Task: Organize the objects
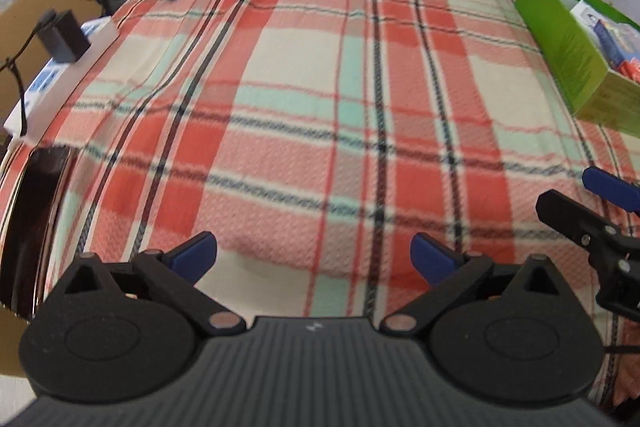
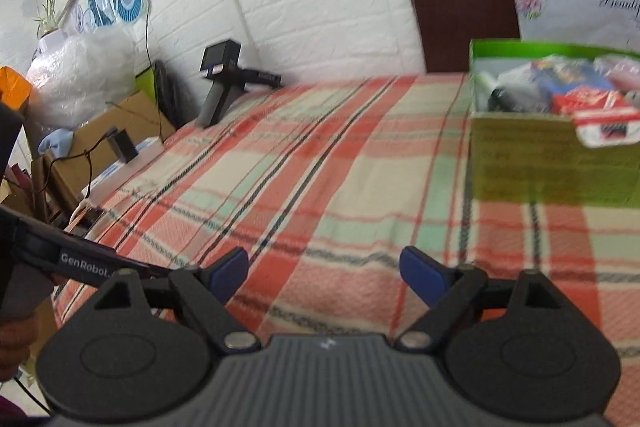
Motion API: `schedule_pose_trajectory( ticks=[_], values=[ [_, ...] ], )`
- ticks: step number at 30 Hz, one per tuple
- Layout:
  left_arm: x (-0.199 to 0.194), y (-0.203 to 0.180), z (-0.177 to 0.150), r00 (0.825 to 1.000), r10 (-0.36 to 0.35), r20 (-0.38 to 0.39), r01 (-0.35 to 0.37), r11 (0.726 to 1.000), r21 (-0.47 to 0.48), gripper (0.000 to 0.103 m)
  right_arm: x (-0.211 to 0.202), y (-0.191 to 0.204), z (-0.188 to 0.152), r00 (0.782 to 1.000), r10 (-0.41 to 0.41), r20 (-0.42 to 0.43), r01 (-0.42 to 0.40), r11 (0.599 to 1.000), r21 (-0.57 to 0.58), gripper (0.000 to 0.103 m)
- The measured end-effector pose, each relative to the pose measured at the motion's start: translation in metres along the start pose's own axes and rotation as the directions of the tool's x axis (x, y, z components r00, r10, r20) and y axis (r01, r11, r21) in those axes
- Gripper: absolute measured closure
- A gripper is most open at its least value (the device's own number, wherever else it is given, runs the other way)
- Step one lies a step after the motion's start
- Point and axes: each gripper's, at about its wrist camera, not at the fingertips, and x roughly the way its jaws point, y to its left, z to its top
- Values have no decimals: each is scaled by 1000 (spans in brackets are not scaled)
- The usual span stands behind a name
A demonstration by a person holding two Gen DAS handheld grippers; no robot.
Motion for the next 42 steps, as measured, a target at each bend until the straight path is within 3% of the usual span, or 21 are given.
schedule_pose_trajectory(
  ticks=[9,18,42],
  values=[
    [9,7,-7,999,2,-42,-2,1000,-5,0,11,12,-3,997,-9,-76,7,1000,-28,0],
    [11,9,-8,999,-5,-51,4,1000,-18,0,15,11,-3,996,-12,-93,10,1000,-29,0],
    [15,14,-8,997,-32,-73,28,998,-55,0,14,5,-11,1000,13,-24,-12,999,35,0]
  ],
)
